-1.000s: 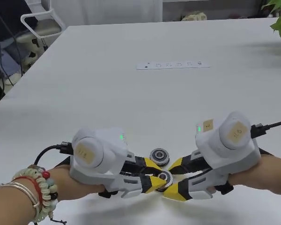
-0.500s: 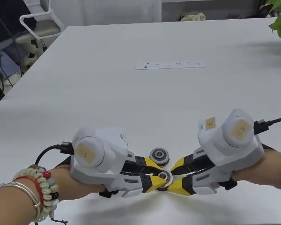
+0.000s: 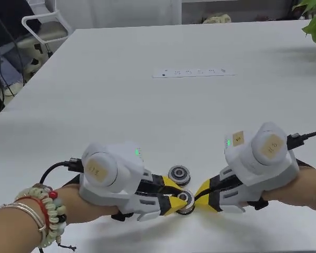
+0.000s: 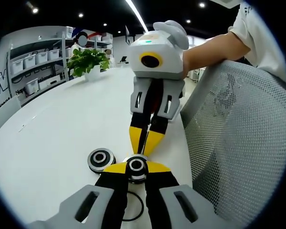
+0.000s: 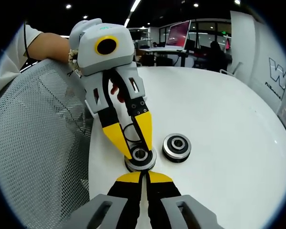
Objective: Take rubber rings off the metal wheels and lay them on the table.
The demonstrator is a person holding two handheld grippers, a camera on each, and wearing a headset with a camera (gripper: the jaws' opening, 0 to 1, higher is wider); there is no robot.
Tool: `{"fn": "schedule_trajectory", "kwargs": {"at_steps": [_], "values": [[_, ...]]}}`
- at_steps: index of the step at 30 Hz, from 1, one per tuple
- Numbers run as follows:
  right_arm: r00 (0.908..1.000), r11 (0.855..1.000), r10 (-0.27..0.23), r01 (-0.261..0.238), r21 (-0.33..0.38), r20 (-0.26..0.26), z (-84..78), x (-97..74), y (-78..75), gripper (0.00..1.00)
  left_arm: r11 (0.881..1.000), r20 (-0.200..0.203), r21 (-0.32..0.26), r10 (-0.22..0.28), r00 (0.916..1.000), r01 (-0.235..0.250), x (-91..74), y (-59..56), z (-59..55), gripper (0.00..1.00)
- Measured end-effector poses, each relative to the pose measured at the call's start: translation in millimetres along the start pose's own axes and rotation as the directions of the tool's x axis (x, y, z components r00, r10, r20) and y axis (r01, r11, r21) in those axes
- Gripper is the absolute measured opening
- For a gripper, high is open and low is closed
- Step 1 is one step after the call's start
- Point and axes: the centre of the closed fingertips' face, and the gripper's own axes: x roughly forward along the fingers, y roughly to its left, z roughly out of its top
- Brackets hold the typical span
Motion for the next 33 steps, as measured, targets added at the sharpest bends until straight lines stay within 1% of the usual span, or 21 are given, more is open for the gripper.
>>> {"fn": "schedule_trajectory", "kwargs": {"at_steps": [3,5,6,8,10,11,12,16,20,22,26,28,30,33], "values": [[1.0,0.999,-0.003,0.003,0.032,-0.004,-0.3,0.3,-1.6,0.0,1.0,0.0,0.0,0.001,1.0,-0.001,0.0,0.1,0.0,0.08],[1.0,0.997,0.002,-0.002,0.08,-0.005,-1.1,0.2,-1.3,0.0,1.0,0.001,-0.001,0.0,1.0,0.0,0.3,-0.1,0.0,0.08],[1.0,0.991,0.006,-0.006,0.133,-0.002,-1.7,0.2,-0.7,0.0,1.0,0.001,-0.001,0.0,1.0,0.0,0.4,-0.1,0.0,0.08],[0.9999,0.979,0.01,-0.01,0.205,0.002,-2.4,0.2,-1.8,0.0,1.0,0.002,-0.002,0.0,1.0,0.0,0.4,-0.2,0.0,0.08],[0.9999,0.972,0.011,-0.011,0.236,0.0,-2.9,0.3,-3.1,0.0,1.0,0.002,-0.002,0.0,1.0,0.0,0.2,-0.3,0.0,0.08],[0.9999,0.963,0.012,-0.01,0.27,-0.004,-2.9,0.5,-3.2,0.0,1.0,0.002,-0.002,0.0,1.0,0.0,0.2,-0.3,-0.1,0.08],[0.9999,0.96,0.01,-0.008,0.279,-0.007,-2.9,0.5,-3.9,0.0,1.0,0.002,-0.002,0.0,1.0,0.0,0.2,-0.3,-0.2,0.08],[0.9999,0.958,0.007,-0.004,0.286,-0.013,-2.6,-0.4,-3.8,0.0,1.0,0.002,-0.003,0.001,1.0,-0.001,0.3,-0.3,-0.2,0.08],[0.9999,0.945,0.013,-0.012,0.326,-0.002,-2.7,-3.0,-4.8,0.0,1.0,0.004,-0.004,0.003,1.0,-0.003,0.5,-0.3,-0.1,0.08],[0.9999,0.943,0.015,-0.014,0.334,0.0,-2.7,-3.5,-4.9,0.0,1.0,0.005,-0.003,0.003,1.0,-0.003,0.7,-0.3,0.0,0.08],[0.9998,0.932,0.018,-0.02,0.361,0.008,-2.1,-5.3,-4.9,0.0,1.0,0.005,-0.003,0.002,1.0,-0.002,0.4,-0.5,0.1,0.08],[0.9997,0.93,0.008,-0.016,0.367,0.023,0.5,-7.2,-8.0,0.0,1.0,0.005,-0.002,0.002,1.0,-0.002,0.3,-0.5,0.1,0.08],[0.9993,0.92,0.012,-0.025,0.39,0.035,2.0,-8.9,-8.6,0.0,1.0,0.005,-0.002,0.002,1.0,-0.002,0.2,-0.5,0.0,0.08],[0.9987,0.917,0.015,-0.033,0.397,0.048,4.2,-9.0,-7.1,0.0,1.0,0.005,-0.002,0.001,1.0,-0.001,0.0,-0.5,0.0,0.08]]}}
